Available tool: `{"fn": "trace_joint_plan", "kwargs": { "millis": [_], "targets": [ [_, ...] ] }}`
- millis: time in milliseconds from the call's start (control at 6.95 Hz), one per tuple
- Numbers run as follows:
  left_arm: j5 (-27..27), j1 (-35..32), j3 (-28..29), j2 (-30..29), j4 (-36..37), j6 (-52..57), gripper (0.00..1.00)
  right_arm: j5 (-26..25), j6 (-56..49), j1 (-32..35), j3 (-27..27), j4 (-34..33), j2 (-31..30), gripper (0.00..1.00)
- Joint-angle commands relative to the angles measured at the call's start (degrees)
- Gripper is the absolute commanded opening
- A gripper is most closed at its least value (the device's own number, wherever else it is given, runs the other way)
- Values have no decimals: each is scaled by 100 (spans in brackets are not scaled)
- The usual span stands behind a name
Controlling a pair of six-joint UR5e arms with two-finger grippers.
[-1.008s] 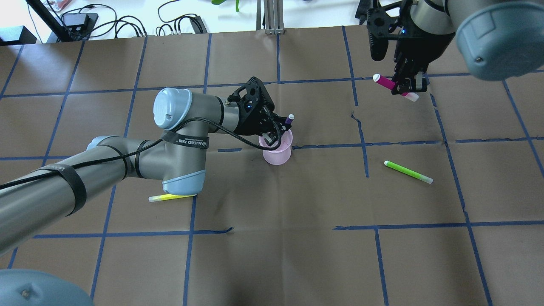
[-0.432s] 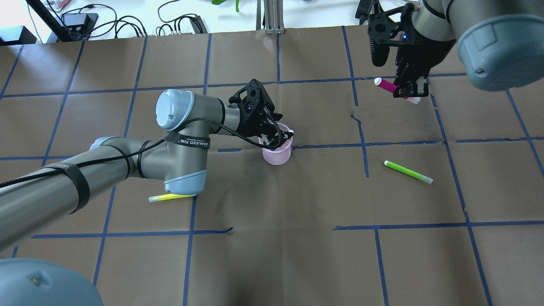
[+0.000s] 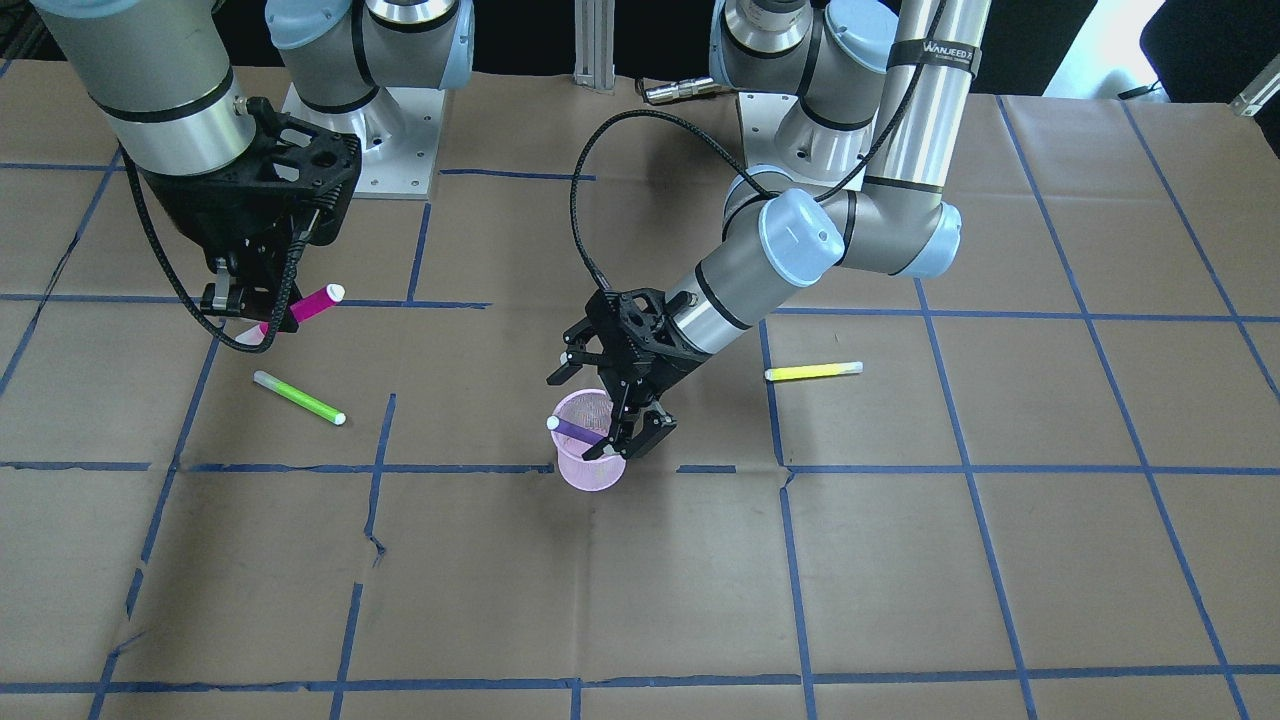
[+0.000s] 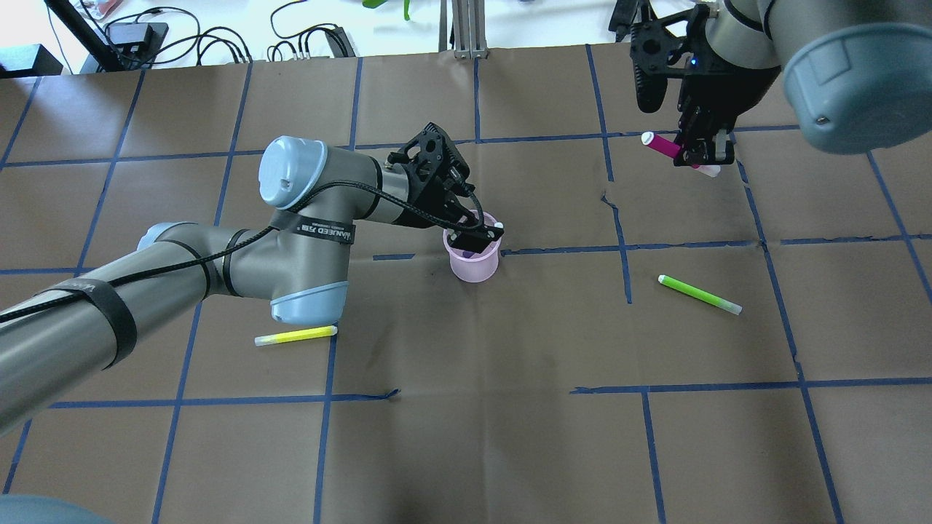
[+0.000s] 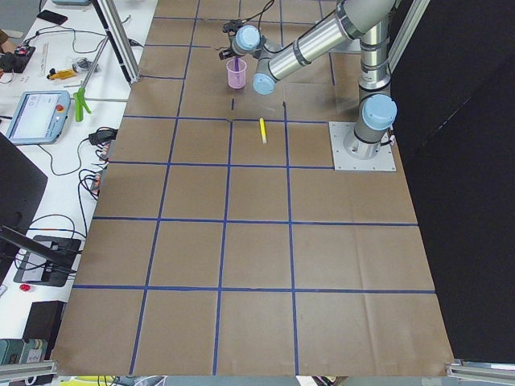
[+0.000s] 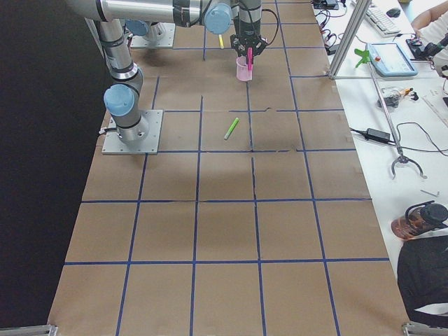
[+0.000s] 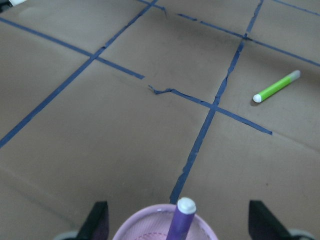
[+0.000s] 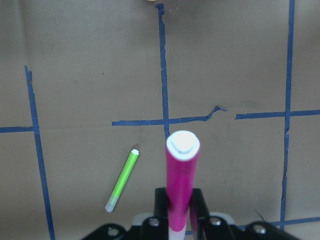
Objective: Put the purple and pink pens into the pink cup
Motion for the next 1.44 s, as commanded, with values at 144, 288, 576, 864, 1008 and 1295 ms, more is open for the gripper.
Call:
{"fn": "trace_joint_plan", "kwargs": {
  "millis": [144, 288, 576, 864, 1008, 1295],
  "targets": [
    [934, 190, 1241, 921, -3761, -81, 98, 68, 9, 0, 42, -9, -8, 5],
    [1391, 374, 1507, 1063, -4663, -203, 98, 86, 35, 8, 50, -9, 1, 5],
    [2287, 508, 1510, 1090, -4882, -1033, 96, 591, 445, 35, 138, -9, 132, 5],
    [3465, 691, 1606, 1108, -5155, -2554, 94, 991, 790, 271, 200, -411, 246, 5],
    [3548, 806, 1623, 1117, -5190, -3517, 95, 1261, 913, 455, 226, -613, 360, 5],
    [3593, 851, 1867, 1100, -5731, -4264, 98, 1735, 1788, 885, 217, -1489, 781, 5]
  ]
}}
